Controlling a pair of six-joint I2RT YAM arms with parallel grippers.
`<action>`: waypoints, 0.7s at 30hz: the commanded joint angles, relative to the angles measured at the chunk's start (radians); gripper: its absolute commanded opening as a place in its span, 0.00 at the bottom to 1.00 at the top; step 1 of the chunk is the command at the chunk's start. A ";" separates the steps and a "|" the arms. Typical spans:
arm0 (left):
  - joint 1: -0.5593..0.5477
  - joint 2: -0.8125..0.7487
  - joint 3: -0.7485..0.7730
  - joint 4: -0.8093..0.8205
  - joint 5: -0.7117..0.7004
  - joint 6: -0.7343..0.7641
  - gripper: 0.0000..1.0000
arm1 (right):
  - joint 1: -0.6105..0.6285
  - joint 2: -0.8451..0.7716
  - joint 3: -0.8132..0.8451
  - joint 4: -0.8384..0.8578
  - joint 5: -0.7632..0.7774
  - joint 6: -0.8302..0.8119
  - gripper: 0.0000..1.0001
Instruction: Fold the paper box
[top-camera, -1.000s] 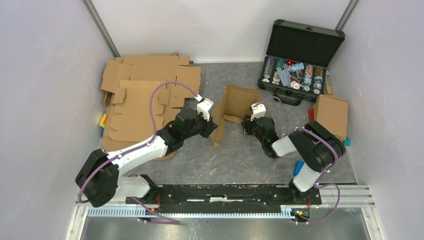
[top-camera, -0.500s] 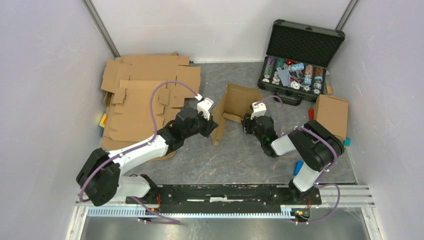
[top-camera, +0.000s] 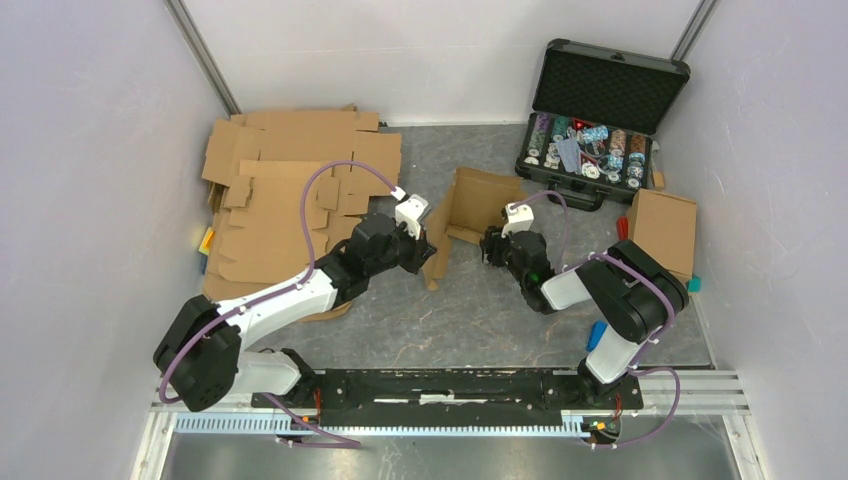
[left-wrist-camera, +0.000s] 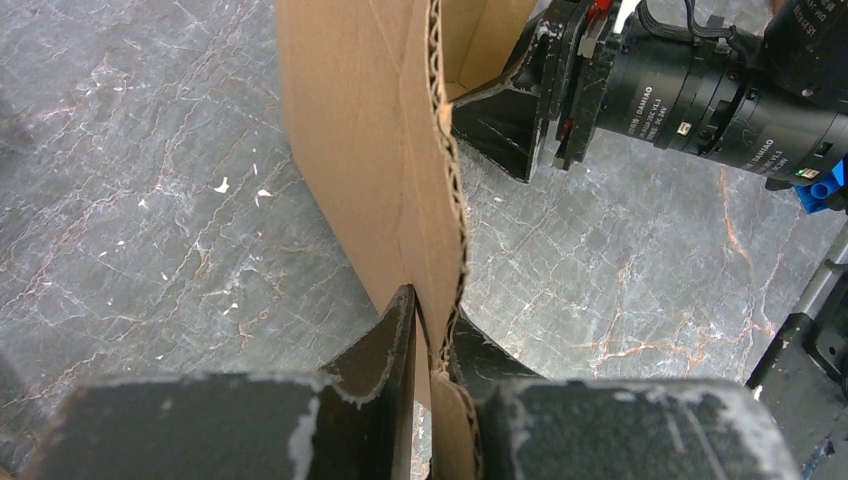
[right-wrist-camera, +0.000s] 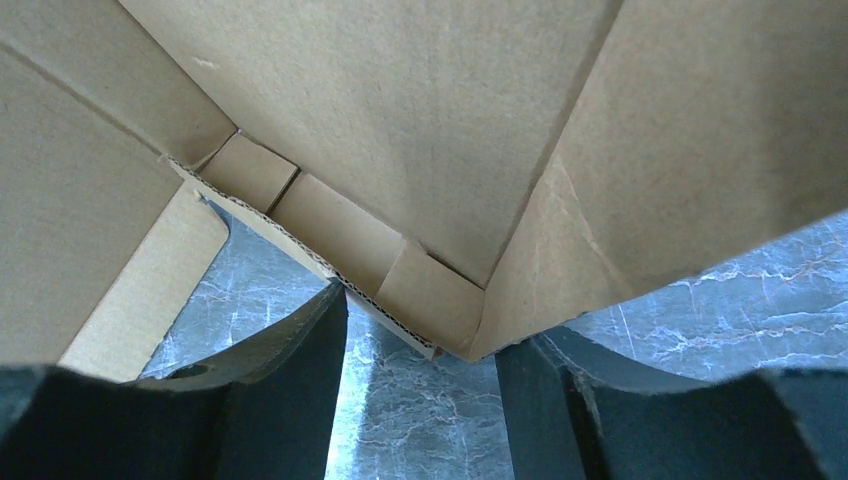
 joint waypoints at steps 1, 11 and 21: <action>-0.009 0.015 0.022 -0.034 0.063 -0.036 0.17 | 0.004 -0.025 0.037 -0.011 -0.014 0.041 0.61; -0.009 0.015 0.024 -0.038 0.057 -0.034 0.17 | 0.004 -0.020 0.054 -0.066 -0.052 0.017 0.73; -0.009 0.016 0.025 -0.038 0.061 -0.035 0.17 | 0.004 -0.023 0.059 -0.073 0.000 0.052 0.43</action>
